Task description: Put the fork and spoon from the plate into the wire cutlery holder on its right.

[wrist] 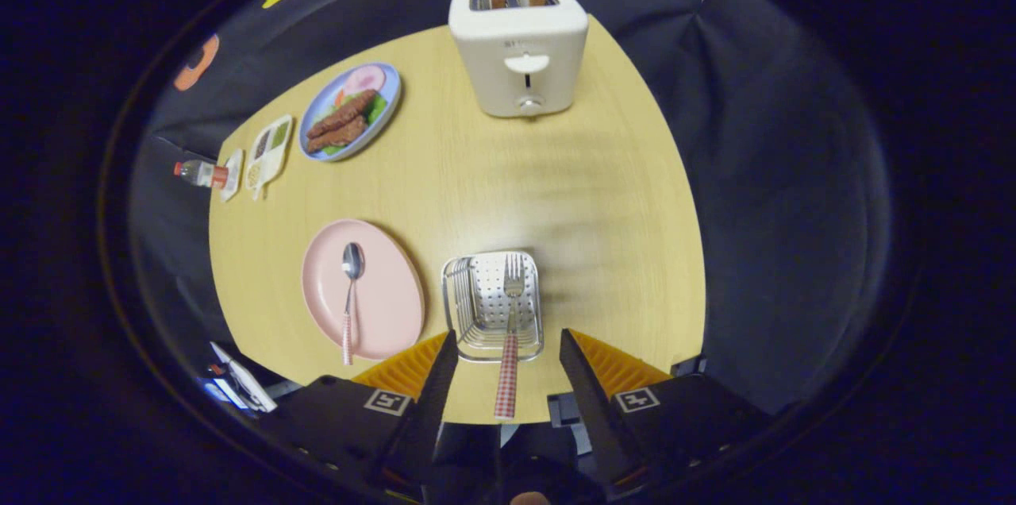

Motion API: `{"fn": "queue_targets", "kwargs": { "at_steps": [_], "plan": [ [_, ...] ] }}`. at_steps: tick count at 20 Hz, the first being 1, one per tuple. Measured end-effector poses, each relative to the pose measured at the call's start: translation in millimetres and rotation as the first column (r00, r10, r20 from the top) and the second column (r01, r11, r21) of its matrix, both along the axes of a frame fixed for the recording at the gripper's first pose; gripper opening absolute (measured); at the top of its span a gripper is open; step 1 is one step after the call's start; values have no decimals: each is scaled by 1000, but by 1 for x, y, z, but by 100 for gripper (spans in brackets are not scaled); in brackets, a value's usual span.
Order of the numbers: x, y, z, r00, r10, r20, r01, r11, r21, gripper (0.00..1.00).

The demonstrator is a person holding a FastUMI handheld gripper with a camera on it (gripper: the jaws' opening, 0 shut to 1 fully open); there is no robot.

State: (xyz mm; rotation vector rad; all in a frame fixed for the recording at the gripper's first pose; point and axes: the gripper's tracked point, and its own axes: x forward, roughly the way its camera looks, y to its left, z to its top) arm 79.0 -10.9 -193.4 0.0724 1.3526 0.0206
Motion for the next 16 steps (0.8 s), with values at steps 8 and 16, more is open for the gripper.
{"fn": "queue_targets", "kwargs": {
  "at_steps": [8, 16],
  "plan": [
    [-11, 96, 39, 919, 129, 373, -144, 990, 12, 97],
    [-54, 193, -45, 949, 121, 290, -143, 988, 55, 97]
  ]
}}
